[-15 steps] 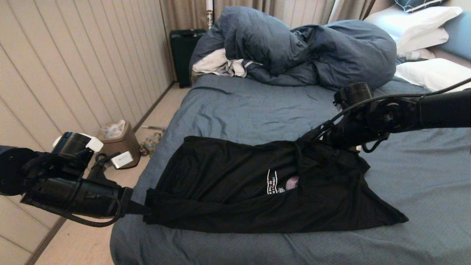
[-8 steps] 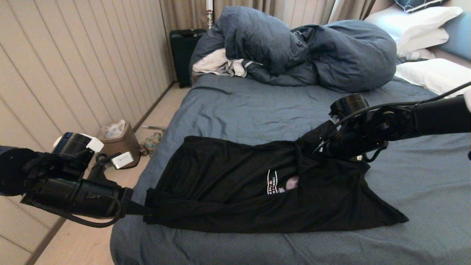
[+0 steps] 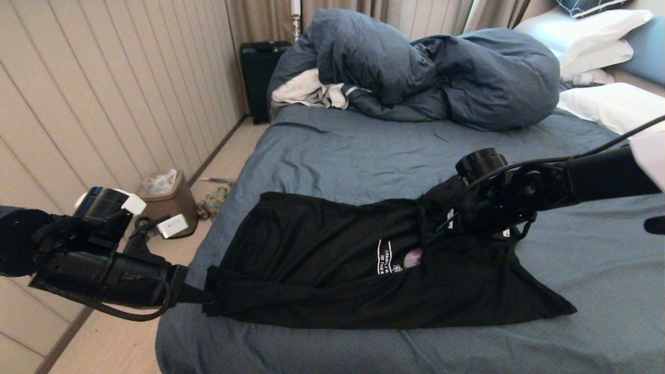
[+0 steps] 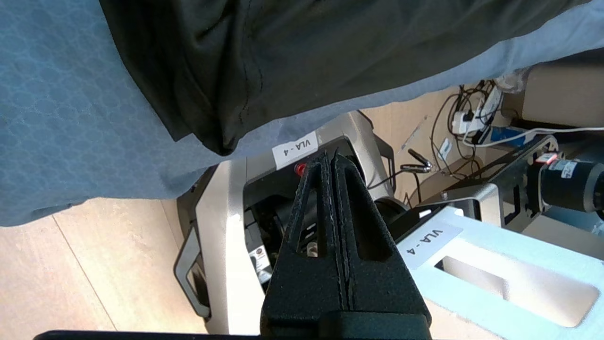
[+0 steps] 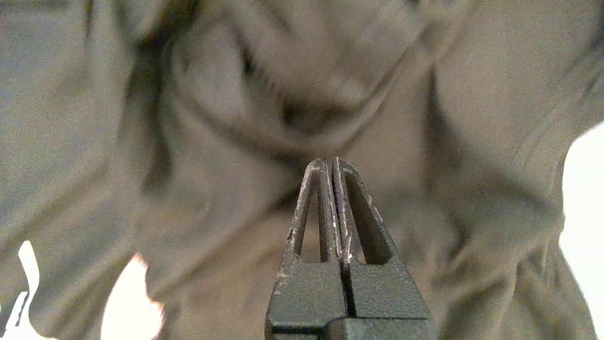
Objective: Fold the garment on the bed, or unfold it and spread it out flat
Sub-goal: Fold the black T-shirt
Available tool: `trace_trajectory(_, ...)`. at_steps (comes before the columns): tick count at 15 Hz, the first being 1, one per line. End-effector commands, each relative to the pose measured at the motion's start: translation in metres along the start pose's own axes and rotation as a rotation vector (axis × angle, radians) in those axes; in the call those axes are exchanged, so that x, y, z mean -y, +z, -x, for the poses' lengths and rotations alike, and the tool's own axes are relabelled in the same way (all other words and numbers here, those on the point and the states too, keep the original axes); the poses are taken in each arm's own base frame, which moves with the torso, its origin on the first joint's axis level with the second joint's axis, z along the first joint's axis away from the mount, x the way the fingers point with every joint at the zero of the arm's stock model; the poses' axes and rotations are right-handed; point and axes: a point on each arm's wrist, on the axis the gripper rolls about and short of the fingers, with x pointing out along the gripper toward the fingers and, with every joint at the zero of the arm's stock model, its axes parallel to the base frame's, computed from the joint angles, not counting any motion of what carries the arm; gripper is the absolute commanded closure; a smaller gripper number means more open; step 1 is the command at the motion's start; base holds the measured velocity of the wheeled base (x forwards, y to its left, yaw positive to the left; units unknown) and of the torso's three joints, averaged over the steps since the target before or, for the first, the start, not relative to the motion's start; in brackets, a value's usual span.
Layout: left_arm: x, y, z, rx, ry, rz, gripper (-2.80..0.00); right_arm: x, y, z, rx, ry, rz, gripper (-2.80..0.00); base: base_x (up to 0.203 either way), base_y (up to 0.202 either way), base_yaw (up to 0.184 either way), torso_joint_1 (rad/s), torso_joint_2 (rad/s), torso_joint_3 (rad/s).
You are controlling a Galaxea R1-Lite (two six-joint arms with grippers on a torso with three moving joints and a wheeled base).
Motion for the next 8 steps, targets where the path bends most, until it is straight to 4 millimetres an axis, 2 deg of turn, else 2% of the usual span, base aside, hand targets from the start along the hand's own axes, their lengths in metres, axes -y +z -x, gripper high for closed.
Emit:
trace_trajectory(1, 0.000, 0.000, -0.001, -0.002, -0.003, 0.001, 0.00, -0.002, -0.001, -0.010, -0.008, -0.007, 0.004, 0.00, 0.000, 0.000, 0.000, 0.000, 0.00, 0.000)
trace_trajectory(6, -0.002, 0.001, -0.003, -0.007, -0.003, 0.005, 0.00, -0.020, 0.010, -0.047, 0.032, -0.076, 0.059, 0.00, 0.000, 0.000, 0.000, 0.000, 0.00, 0.000)
trace_trajectory(8, -0.001, 0.001, -0.002, -0.004, -0.003, 0.002, 0.00, -0.032, 0.016, -0.054, 0.070, -0.086, 0.081, 0.00, 0.000, 0.000, 0.000, 0.000, 0.00, 0.000)
